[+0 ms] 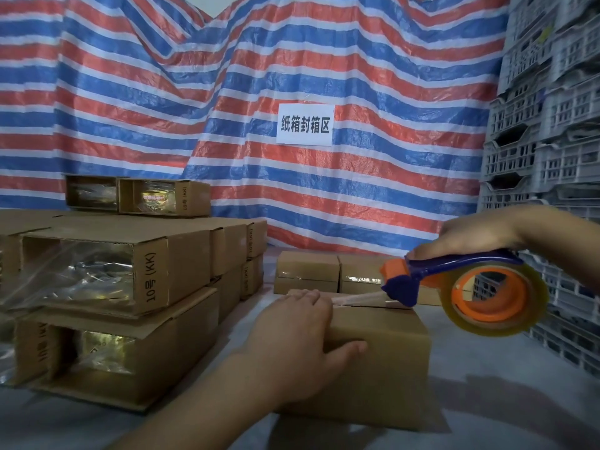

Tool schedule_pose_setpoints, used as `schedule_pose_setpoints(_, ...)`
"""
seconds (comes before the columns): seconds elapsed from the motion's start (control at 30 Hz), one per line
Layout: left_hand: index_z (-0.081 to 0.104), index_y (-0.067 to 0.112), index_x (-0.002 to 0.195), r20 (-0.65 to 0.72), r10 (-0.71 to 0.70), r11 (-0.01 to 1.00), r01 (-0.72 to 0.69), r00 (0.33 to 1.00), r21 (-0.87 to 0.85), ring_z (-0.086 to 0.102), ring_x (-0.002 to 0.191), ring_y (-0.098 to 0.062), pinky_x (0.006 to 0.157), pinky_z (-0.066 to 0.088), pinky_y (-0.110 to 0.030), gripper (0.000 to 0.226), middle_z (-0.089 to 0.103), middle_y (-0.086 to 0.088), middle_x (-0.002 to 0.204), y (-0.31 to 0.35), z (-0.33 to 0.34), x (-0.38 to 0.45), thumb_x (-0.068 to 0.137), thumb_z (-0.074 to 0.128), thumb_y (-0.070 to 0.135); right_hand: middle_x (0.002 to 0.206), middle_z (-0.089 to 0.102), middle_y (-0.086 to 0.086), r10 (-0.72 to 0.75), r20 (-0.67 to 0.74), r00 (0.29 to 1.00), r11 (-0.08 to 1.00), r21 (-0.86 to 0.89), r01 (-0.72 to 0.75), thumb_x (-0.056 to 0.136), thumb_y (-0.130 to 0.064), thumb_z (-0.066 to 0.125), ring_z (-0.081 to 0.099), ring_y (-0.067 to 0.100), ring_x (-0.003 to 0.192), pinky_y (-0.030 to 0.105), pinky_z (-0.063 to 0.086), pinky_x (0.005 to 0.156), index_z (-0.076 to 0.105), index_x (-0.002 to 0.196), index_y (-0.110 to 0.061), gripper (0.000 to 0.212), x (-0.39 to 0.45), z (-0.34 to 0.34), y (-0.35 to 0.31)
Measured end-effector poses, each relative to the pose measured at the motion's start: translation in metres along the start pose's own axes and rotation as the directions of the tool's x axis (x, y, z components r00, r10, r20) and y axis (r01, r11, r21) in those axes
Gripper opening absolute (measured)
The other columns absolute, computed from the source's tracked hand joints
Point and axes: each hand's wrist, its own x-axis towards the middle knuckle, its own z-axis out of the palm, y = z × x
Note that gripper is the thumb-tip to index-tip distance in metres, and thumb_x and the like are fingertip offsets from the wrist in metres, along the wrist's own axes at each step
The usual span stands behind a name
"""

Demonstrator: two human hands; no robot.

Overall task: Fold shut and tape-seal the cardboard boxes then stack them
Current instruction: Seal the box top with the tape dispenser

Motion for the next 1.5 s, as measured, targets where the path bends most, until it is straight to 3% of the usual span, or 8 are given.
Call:
schedule_pose_setpoints(0.23, 0.012, 0.030, 0.156, 0.100, -0.014, 0.999, 0.017, 0.995, -0.036, 0.023, 0.146, -0.014, 0.115, 0.014, -0.031, 0.096, 0.026, 0.006, 0.161, 0.002, -0.002, 0.001, 0.080, 0.023, 0.088, 0.099, 0.076, 0.013, -0.049, -0.022, 0.999, 0.998, 0.034, 0.050, 0.057, -0.092, 0.055, 0.073, 0.031, 0.089, 0.048, 0.054, 0.097, 0.071, 0.111, -0.012, 0.097, 0.000, 0.020, 0.014)
schedule_pose_setpoints(0.4, 0.029, 0.027, 0.150, 0.179, -0.044, 0.999, 0.049, 0.983, -0.024, 0.037, 0.139, -0.021, 0.111, 0.033, -0.043, 0.095, 0.036, -0.002, 0.155, 0.020, -0.021, 0.019, 0.078, 0.024, 0.090, 0.073, 0.074, 0.001, -0.006, -0.031, 0.999, 0.999, 0.037, 0.008, 0.079, -0.082, 0.047, 0.067, 0.013, 0.064, 0.036, 0.056, 0.088, 0.073, 0.083, -0.019, 0.069, 0.000, 0.022, 0.017)
schedule_pose_setpoints(0.67, 0.017, 0.018, 0.156, 0.249, 0.031, 0.999, -0.035, 0.968, 0.013, 0.019, 0.149, -0.023, 0.121, 0.015, -0.043, 0.095, 0.018, -0.006, 0.163, 0.055, -0.008, 0.032, 0.086, 0.039, 0.078, 0.082, 0.076, 0.007, -0.016, -0.029, 0.999, 0.999, 0.047, 0.017, 0.077, -0.084, 0.047, 0.067, 0.016, 0.068, 0.039, 0.055, 0.091, 0.075, 0.092, -0.016, 0.075, 0.004, 0.025, 0.020)
schedule_pose_setpoints(0.83, 0.023, 0.019, 0.154, 0.173, 0.051, 0.997, -0.059, 0.984, 0.042, 0.027, 0.145, -0.023, 0.118, 0.021, -0.041, 0.092, 0.027, -0.005, 0.160, 0.052, -0.002, 0.030, 0.086, 0.037, 0.079, 0.063, 0.068, -0.001, -0.052, 0.017, 0.999, 0.995, 0.090, 0.050, 0.083, -0.075, 0.052, 0.060, 0.011, 0.051, 0.025, 0.051, 0.064, 0.069, 0.075, -0.019, 0.059, 0.003, 0.017, 0.022)
schedule_pose_setpoints(1.07, 0.022, 0.019, 0.154, 0.142, 0.067, 0.998, -0.068, 0.988, 0.003, 0.026, 0.146, -0.022, 0.119, 0.018, -0.040, 0.094, 0.025, -0.004, 0.161, 0.050, -0.002, 0.026, 0.085, 0.035, 0.081, 0.103, 0.074, 0.018, -0.099, -0.009, 0.995, 0.985, 0.140, 0.099, 0.050, -0.094, 0.063, 0.071, 0.036, 0.090, 0.046, 0.056, 0.093, 0.069, 0.115, -0.008, 0.108, -0.008, 0.007, 0.064)
schedule_pose_setpoints(1.17, 0.020, 0.020, 0.155, 0.142, 0.061, 0.998, -0.061, 0.988, -0.002, 0.025, 0.146, -0.021, 0.119, 0.017, -0.040, 0.094, 0.023, -0.003, 0.162, 0.051, -0.002, 0.026, 0.085, 0.035, 0.081, 0.083, 0.074, 0.005, -0.096, 0.028, 0.995, 0.986, 0.140, 0.091, 0.054, -0.095, 0.059, 0.066, 0.018, 0.069, 0.030, 0.054, 0.070, 0.074, 0.099, -0.014, 0.094, -0.002, 0.029, 0.075)
schedule_pose_setpoints(1.3, 0.005, 0.020, 0.157, 0.148, 0.030, 0.997, -0.019, 0.989, -0.074, 0.021, 0.148, -0.018, 0.119, 0.017, -0.039, 0.100, 0.017, 0.000, 0.164, 0.052, -0.005, 0.025, 0.084, 0.038, 0.080, 0.084, 0.077, 0.003, -0.124, -0.018, 0.992, 0.975, 0.186, 0.125, 0.062, -0.093, 0.056, 0.071, 0.020, 0.074, 0.039, 0.056, 0.085, 0.076, 0.091, -0.022, 0.079, 0.002, 0.052, 0.075)
schedule_pose_setpoints(1.5, 0.000, 0.027, 0.156, 0.133, 0.116, 0.990, -0.104, 0.984, -0.094, 0.000, 0.151, -0.018, 0.117, 0.001, -0.039, 0.099, -0.004, 0.002, 0.165, 0.070, -0.017, 0.039, 0.085, 0.048, 0.074, 0.075, 0.074, -0.014, -0.223, -0.055, 0.973, 0.936, 0.266, 0.229, 0.081, -0.072, 0.051, 0.067, -0.001, 0.063, 0.016, 0.049, 0.063, 0.071, 0.090, -0.032, 0.045, -0.004, 0.059, 0.071)
